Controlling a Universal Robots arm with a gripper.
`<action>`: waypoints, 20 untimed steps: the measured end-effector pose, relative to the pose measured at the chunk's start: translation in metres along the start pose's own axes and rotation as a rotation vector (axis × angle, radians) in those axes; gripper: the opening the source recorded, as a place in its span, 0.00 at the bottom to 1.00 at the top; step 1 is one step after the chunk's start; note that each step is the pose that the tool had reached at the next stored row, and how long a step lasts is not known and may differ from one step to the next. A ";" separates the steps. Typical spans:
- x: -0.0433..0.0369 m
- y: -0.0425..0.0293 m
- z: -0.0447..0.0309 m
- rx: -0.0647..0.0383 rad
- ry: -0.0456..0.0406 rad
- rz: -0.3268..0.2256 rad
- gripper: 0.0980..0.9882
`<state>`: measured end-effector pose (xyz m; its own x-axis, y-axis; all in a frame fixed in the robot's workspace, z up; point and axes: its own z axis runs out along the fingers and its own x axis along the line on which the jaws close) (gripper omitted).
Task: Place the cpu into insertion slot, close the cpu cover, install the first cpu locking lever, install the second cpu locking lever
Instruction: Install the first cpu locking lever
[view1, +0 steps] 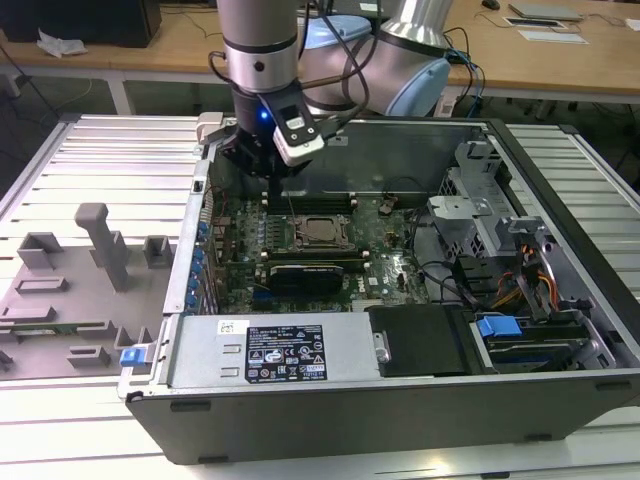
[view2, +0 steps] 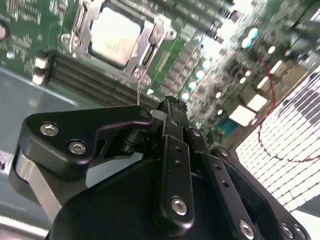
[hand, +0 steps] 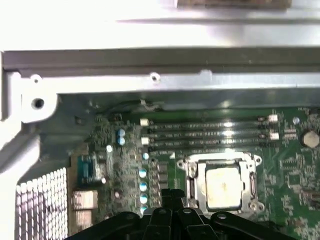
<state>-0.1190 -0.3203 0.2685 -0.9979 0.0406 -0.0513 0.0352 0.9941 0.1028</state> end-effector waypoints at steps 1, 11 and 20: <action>0.0003 0.0000 0.0000 -0.019 0.0005 0.001 0.01; 0.0000 -0.0005 0.0045 -0.107 0.0031 0.006 0.01; -0.0353 0.0004 0.0099 -0.114 0.0033 0.006 0.01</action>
<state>-0.0833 -0.3203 0.2605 -0.9978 0.0460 -0.0471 0.0349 0.9760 0.2151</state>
